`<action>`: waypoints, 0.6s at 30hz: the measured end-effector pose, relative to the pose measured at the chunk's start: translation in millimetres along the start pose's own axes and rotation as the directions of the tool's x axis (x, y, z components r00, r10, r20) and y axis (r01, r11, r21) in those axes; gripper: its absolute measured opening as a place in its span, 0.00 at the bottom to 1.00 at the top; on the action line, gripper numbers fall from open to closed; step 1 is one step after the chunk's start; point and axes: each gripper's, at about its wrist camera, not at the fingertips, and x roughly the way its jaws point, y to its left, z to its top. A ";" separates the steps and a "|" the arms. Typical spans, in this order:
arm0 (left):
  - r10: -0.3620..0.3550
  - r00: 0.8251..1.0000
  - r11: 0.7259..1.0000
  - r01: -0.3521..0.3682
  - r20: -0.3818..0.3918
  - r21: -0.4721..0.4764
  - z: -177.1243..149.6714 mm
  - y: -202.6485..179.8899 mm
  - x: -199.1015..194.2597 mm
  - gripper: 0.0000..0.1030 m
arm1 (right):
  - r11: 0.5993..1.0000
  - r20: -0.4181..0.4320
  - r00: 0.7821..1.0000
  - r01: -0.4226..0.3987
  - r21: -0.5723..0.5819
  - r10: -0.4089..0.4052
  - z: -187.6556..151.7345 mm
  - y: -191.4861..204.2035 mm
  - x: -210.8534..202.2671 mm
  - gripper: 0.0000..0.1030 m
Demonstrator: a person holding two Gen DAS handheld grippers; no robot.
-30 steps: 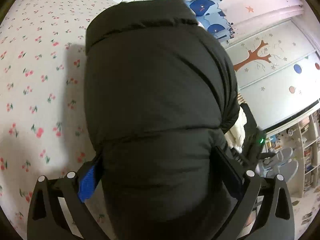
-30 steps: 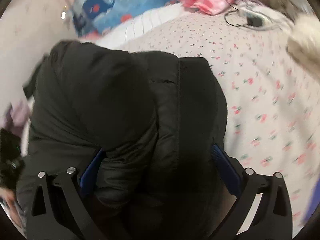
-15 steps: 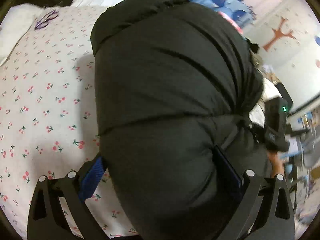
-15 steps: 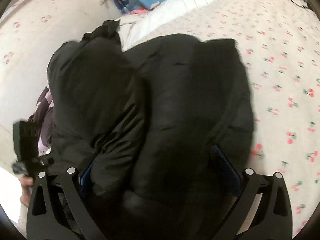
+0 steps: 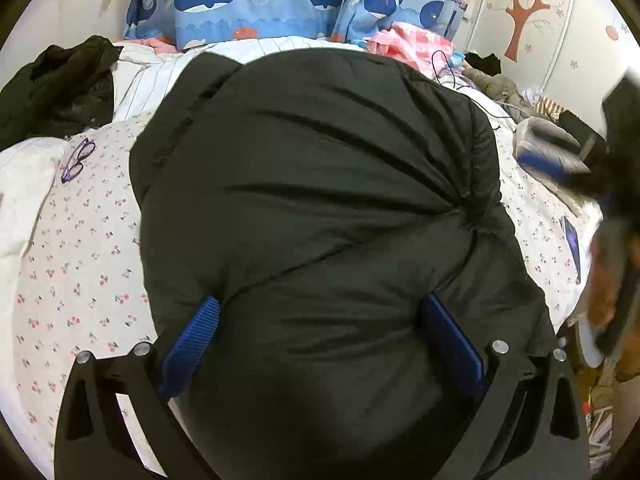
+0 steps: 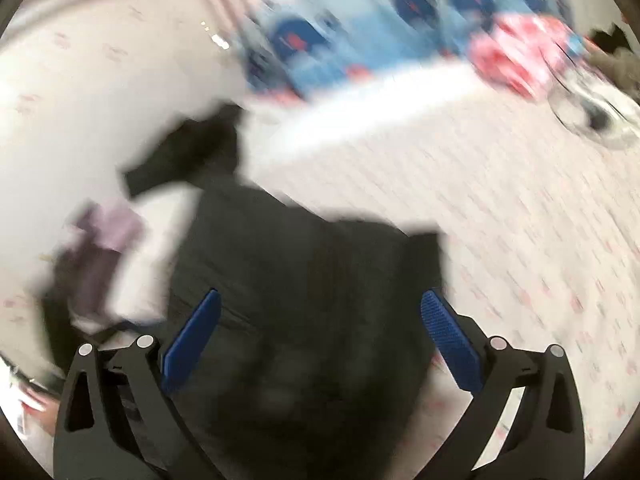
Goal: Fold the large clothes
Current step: 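Lower the rolled black jacket onto the bed with both tools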
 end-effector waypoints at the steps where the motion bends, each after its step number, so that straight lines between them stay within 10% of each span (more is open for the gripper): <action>1: 0.001 1.000 1.000 -0.001 0.005 0.002 2.5 -2.1 -4.7 0.94 | 0.999 -0.011 0.999 -0.042 -0.014 0.041 7.9 8.1 5.7 0.94; 7: -0.060 0.992 0.997 0.064 0.109 -0.038 27.9 2.8 -39.4 0.94 | 0.989 -0.166 0.981 0.120 0.090 -0.103 13.7 -22.6 95.1 0.94; 11: -0.064 0.995 0.998 0.064 0.070 0.002 17.7 11.3 9.9 0.94 | 0.954 -0.176 0.984 0.091 0.284 -0.042 -34.0 -91.1 121.9 0.94; 18: -0.054 0.998 0.998 0.054 0.037 0.008 17.5 8.1 36.6 0.94 | 0.965 -0.239 0.961 0.182 0.186 -0.135 -26.2 -102.9 144.7 0.93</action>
